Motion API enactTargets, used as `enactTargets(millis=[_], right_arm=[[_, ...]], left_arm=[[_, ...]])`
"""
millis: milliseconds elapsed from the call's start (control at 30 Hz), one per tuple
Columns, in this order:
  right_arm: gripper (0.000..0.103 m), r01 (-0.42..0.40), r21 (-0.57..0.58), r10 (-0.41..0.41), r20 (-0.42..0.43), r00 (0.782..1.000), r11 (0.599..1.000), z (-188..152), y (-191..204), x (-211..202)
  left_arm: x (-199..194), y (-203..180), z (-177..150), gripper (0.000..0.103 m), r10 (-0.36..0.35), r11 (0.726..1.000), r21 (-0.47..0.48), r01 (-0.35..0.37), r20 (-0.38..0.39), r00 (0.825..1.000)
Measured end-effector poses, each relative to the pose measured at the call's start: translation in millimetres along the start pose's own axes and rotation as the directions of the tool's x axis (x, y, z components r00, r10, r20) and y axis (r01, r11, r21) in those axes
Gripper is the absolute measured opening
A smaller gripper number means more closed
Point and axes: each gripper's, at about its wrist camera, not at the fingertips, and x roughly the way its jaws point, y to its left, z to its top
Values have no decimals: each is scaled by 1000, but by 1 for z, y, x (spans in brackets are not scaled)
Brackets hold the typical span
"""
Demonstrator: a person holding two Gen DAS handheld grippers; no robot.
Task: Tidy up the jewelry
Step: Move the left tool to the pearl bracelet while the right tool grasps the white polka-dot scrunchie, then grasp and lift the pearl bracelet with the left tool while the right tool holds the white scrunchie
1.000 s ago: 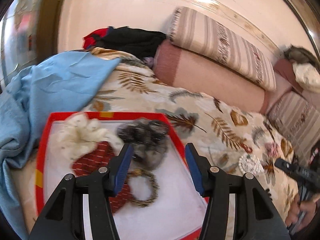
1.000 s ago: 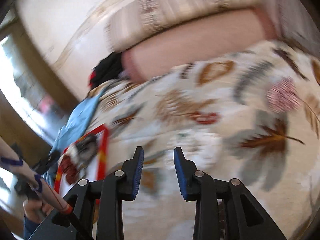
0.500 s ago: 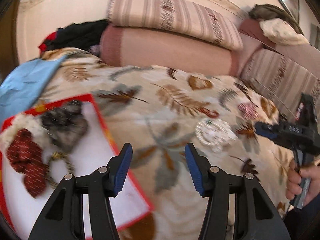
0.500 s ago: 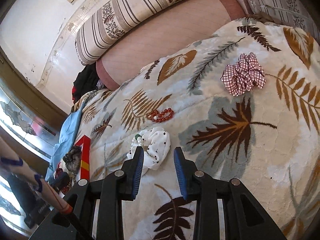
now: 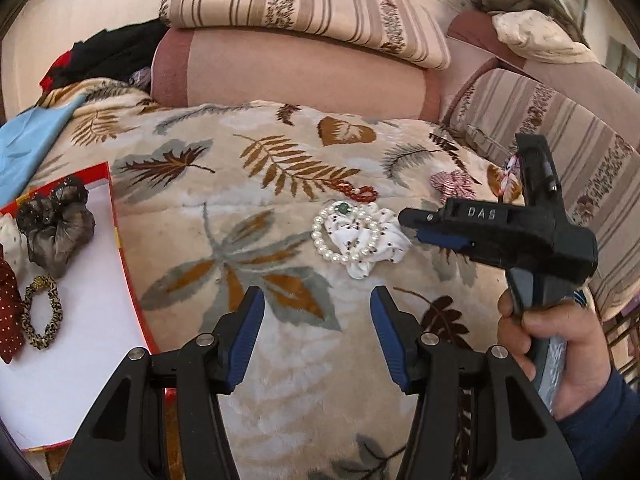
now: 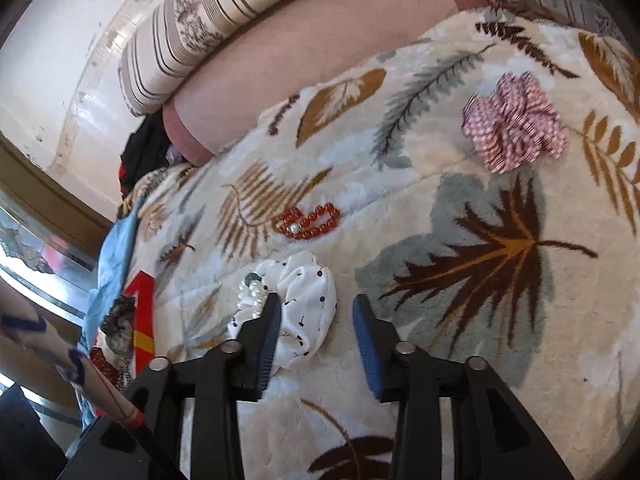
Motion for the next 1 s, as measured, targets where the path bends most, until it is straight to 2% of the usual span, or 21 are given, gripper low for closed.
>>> enactTargets(millis=[133, 167, 200, 267, 333, 367, 433, 567, 733, 800, 867, 933, 967, 1000], right_arm=[[43, 1, -38, -2, -48, 999, 999, -3, 9, 21], [30, 16, -64, -20, -55, 998, 998, -6, 13, 26], [7, 9, -103, -16, -67, 998, 995, -10, 21, 30], [7, -53, -157, 43, -70, 997, 986, -14, 38, 24], [7, -155, -248, 157, -12, 988, 956, -14, 61, -4], [7, -159, -280, 170, 13, 985, 947, -13, 68, -16], [7, -132, -309, 156, 51, 986, 942, -12, 69, -33], [7, -32, -279, 63, 101, 993, 960, -11, 47, -46], [7, -23, -246, 54, 120, 991, 969, -8, 36, -55], [7, -56, -218, 79, 97, 992, 974, -8, 30, -55], [8, -56, -200, 74, 85, 994, 978, -10, 28, -51], [8, -58, -192, 72, 65, 995, 980, -11, 26, -47], [8, -56, -180, 68, 63, 996, 982, -11, 23, -47], [8, -60, -172, 71, 60, 996, 983, -11, 22, -46]], left_arm=[[11, 3, 10, 54, -2, 1000, -30, 2, -10, 1000], [13, 3, 12, 54, -3, 1000, -30, 3, -2, 1000], [13, 2, 12, 54, 4, 1000, -24, -4, 9, 1000], [13, 5, 11, 54, 18, 1000, -9, -18, 29, 999], [14, 11, 11, 54, 19, 1000, -12, -19, 30, 999], [17, 15, 11, 54, 11, 1000, -27, -11, 21, 1000], [20, 19, 12, 54, -11, 999, -43, 11, 8, 1000], [30, 15, 15, 55, -24, 999, -23, 23, -8, 1000], [51, 12, 20, 55, -10, 1000, -22, 10, -28, 1000], [59, 9, 21, 55, -9, 1000, -19, 8, -39, 999], [68, 2, 21, 55, -7, 1000, 8, 8, -51, 999], [79, -10, 21, 45, 9, 998, 70, -5, -68, 998], [86, -16, 20, 29, 34, 994, 108, -25, -83, 996], [91, -20, 19, 27, 66, 989, 138, -53, -91, 994]])
